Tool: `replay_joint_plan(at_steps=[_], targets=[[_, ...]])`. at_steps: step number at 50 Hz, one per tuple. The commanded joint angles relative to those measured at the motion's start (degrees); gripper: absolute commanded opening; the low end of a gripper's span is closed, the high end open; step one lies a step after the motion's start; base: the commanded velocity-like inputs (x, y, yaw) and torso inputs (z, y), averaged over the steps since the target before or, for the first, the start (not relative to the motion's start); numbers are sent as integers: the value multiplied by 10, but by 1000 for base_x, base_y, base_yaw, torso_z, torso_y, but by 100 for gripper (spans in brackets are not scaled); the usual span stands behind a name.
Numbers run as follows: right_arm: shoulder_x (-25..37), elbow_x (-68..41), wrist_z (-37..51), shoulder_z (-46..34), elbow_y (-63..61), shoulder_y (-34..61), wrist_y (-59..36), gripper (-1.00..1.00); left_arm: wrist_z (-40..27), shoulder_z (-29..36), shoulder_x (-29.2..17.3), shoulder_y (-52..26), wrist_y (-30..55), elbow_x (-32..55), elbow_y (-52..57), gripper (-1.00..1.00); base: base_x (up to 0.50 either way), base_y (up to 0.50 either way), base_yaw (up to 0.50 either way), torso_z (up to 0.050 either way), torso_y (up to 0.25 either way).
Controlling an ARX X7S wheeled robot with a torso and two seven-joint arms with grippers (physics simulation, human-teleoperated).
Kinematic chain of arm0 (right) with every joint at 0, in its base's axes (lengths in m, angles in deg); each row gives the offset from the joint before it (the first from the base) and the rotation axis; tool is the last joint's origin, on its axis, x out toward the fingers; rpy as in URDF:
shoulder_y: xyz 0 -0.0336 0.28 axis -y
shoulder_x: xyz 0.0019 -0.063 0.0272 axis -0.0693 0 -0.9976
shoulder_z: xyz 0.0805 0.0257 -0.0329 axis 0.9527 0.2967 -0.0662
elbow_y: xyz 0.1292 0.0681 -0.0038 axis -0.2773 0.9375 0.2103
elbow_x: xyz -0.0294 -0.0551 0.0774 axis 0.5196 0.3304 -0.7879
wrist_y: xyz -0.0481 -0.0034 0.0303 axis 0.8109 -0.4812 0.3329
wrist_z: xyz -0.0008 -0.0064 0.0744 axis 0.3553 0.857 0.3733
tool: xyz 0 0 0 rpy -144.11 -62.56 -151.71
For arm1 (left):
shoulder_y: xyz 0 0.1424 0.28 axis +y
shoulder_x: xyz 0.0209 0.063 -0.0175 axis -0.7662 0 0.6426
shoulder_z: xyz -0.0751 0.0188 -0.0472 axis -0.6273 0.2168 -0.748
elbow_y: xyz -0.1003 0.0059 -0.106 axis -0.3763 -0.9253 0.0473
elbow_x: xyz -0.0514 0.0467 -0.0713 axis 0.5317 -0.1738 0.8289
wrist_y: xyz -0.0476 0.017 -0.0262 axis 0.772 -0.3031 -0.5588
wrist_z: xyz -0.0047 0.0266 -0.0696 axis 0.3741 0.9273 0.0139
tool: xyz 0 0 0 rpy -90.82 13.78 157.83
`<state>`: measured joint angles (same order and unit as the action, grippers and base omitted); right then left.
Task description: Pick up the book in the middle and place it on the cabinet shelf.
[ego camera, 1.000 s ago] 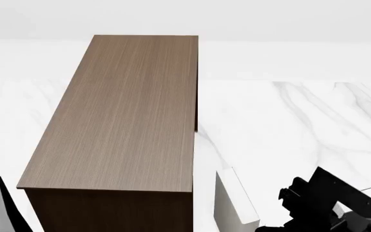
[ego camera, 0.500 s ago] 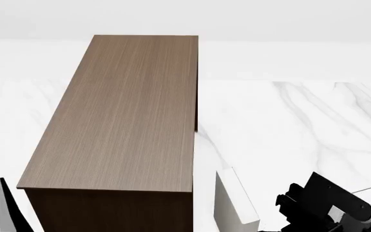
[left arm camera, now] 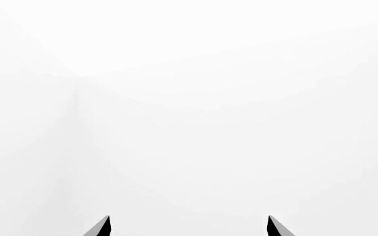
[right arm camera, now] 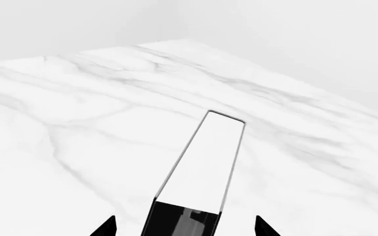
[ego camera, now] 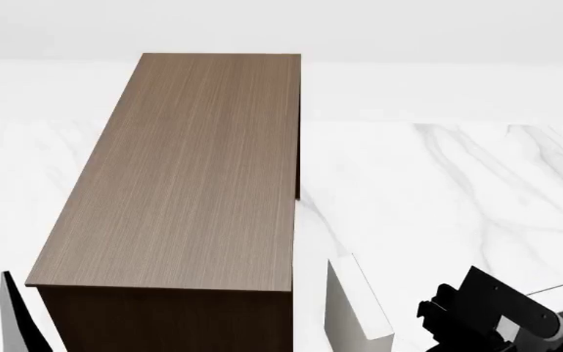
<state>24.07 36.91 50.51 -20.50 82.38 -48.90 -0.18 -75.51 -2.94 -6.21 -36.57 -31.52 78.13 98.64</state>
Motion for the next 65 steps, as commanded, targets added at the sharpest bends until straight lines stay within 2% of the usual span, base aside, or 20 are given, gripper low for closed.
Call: replay_joint_plan(at_steps=[1, 8, 9, 28, 38, 46, 51, 65], targets=[[-12, 12, -20, 10, 44, 14, 34, 100, 10, -11, 10, -1, -2, -12, -2, 100, 0, 0, 0, 0, 0], [-14, 15, -28, 5, 75, 25, 58, 100, 8, -10, 9, -2, -3, -12, -4, 100, 0, 0, 0, 0, 0], [-14, 18, -28, 2, 77, 26, 56, -100, 8, -10, 9, -2, -3, -12, -4, 100, 0, 0, 0, 0, 0], [-11, 13, -34, -10, 42, 25, 48, -100, 5, -8, 6, -4, 1, -11, -2, 100, 0, 0, 0, 0, 0], [18, 10, -39, -24, -136, -1, 15, -100, 3, -8, 4, -2, 6, -10, 6, 100, 0, 0, 0, 0, 1], [38, 31, 8, -27, -257, -10, -28, -100, 2, -6, 3, -3, 6, -10, 5, 100, 0, 0, 0, 0, 2], [63, 57, 47, -33, -362, -10, -92, -100, 2, -5, 2, -4, 5, -10, 4, 100, 0, 0, 0, 0, 0], [100, 70, 37, -50, -489, -1, -126, -100, -2, -2, 0, -5, 0, -11, -2, 100, 0, 0, 0, 0, 1]])
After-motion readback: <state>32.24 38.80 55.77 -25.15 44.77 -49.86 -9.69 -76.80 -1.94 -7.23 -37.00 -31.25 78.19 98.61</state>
